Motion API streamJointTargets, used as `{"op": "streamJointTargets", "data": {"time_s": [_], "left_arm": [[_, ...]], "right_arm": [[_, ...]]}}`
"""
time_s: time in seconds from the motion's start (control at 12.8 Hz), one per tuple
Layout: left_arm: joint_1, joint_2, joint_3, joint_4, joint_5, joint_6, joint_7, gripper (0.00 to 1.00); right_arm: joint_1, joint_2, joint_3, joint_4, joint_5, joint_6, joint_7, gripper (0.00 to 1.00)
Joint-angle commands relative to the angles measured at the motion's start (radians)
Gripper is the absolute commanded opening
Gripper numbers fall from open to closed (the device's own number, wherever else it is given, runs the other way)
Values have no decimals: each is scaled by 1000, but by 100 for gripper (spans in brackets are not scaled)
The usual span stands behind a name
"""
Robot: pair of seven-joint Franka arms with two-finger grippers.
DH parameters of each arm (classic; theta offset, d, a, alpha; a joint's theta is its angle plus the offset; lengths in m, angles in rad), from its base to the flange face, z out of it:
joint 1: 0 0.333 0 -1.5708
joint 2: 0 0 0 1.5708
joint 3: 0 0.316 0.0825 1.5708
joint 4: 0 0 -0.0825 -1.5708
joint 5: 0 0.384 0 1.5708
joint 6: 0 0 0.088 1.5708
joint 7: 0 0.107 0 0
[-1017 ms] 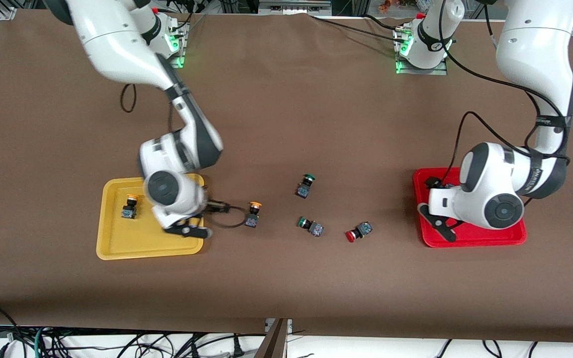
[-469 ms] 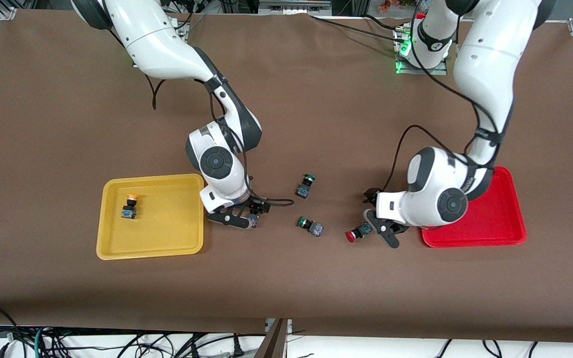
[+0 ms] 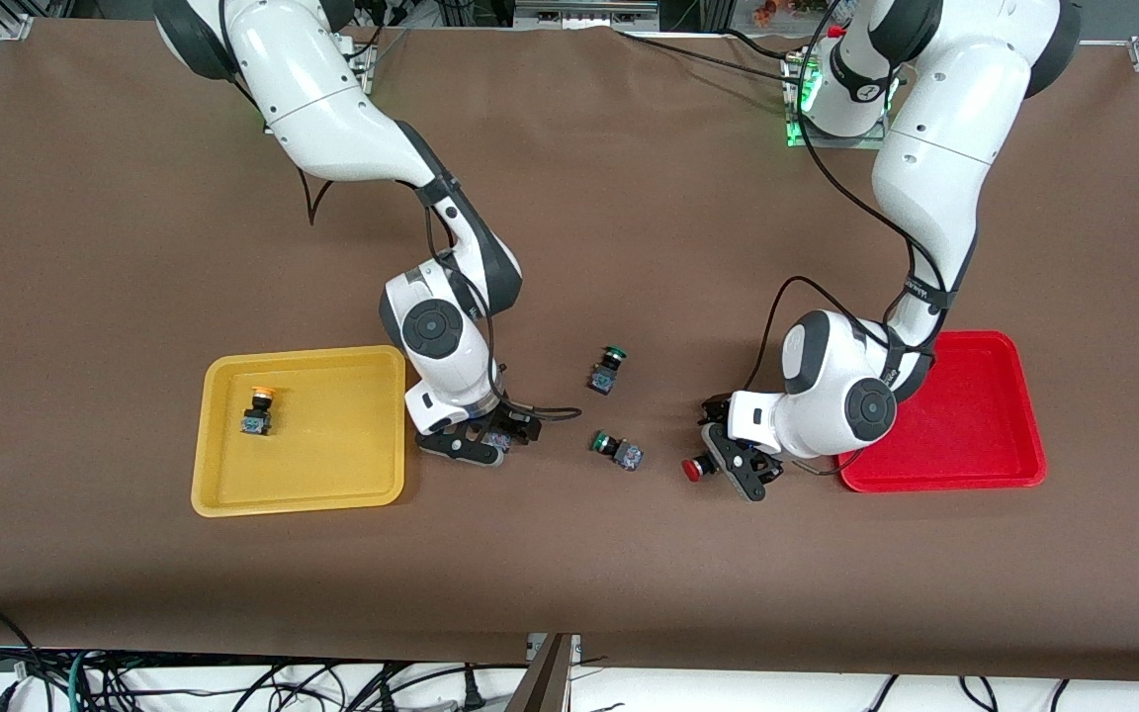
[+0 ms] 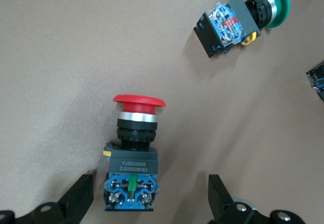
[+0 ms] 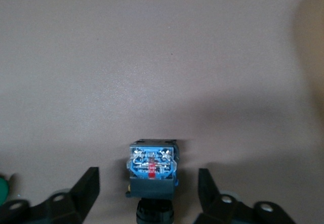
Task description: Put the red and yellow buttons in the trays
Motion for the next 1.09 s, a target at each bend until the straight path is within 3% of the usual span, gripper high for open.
{"op": "streamJointTargets", "data": {"time_s": [0.0, 0.23, 0.31, 0.39, 0.47, 0.7, 1.02], "left_arm": [[7, 4, -1, 12, -32, 1, 57, 100], [1, 18, -1, 12, -32, 32, 58, 60], [7, 20, -1, 12, -33, 32, 58, 43], [9, 20, -1, 12, -30, 32, 58, 17], [13, 14, -1, 13, -30, 30, 60, 0], [18, -66, 7, 12, -24, 9, 40, 0], [70, -198, 112, 10, -22, -341, 42, 0]], "right_arm": [[5, -4, -3, 17, -12, -1, -7, 13], [-21, -47, -8, 23, -7, -105, -59, 12], [-38, -75, -9, 26, -4, -177, -117, 12], [-67, -99, -9, 26, 0, -239, -189, 12], [-102, -124, -8, 26, 5, -300, -278, 12], [-185, -174, -12, 20, 3, -446, -539, 13], [-263, -167, -18, -35, -12, -466, -731, 14]]}}
